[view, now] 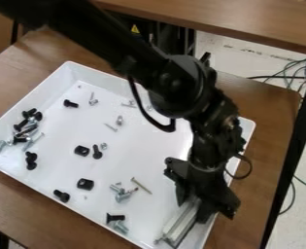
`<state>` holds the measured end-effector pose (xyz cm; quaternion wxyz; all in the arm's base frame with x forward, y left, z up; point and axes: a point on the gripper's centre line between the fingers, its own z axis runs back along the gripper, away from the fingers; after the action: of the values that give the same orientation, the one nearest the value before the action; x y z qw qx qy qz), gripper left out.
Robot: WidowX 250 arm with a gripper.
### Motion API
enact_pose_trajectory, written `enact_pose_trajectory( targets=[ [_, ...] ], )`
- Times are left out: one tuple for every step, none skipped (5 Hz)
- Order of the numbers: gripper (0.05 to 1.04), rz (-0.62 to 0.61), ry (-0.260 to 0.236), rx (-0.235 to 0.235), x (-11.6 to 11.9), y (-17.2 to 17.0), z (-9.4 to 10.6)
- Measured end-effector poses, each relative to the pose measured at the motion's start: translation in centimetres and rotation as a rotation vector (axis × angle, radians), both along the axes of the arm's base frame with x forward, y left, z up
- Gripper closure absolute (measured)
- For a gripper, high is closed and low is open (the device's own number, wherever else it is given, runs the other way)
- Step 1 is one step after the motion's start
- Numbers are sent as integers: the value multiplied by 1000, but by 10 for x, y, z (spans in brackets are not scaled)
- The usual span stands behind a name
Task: Sweep into pile
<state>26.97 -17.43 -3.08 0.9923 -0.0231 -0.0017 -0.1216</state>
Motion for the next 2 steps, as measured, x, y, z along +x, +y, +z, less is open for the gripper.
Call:
enact_pose_trajectory(
  targets=[
    [721, 24, 32, -16, 1, -4, -12],
    [721, 75, 42, -56, 11, 4, -17]
  ],
)
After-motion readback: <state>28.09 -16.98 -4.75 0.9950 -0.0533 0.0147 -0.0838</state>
